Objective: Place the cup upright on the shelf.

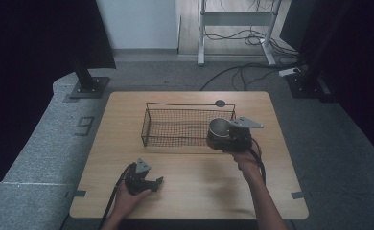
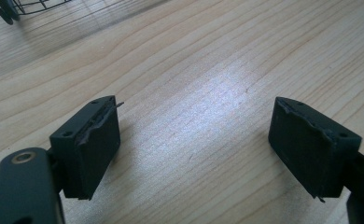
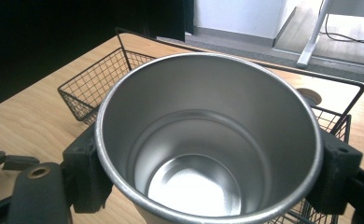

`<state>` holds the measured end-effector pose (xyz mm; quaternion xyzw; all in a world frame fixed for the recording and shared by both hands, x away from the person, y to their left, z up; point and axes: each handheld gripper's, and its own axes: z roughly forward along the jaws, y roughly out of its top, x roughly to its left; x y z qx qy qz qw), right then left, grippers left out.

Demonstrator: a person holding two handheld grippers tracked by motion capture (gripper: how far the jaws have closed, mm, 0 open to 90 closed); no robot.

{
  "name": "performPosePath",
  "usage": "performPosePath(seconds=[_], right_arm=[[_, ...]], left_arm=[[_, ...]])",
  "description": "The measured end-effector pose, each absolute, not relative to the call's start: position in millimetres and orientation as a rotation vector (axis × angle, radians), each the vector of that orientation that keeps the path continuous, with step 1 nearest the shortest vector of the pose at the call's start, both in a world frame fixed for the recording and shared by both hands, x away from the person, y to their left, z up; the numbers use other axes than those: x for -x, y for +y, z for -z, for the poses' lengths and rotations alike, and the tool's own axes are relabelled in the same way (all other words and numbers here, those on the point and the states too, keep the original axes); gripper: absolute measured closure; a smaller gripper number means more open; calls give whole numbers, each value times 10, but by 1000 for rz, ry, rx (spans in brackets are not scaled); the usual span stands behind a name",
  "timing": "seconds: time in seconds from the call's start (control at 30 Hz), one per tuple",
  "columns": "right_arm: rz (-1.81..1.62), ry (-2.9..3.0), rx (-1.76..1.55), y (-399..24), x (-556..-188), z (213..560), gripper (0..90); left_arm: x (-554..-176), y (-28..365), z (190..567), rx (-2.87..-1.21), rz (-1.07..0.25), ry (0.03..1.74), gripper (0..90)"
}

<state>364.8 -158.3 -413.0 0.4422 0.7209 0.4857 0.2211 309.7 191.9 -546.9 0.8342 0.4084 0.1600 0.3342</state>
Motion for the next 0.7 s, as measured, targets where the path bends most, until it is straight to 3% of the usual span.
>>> performPosePath(seconds=[0.7], right_arm=[[-1328,1989,-1241,-1570,-3835,4070,184]], left_arm=[[-3097,1919,5469,-2178,-417,1066,166]])
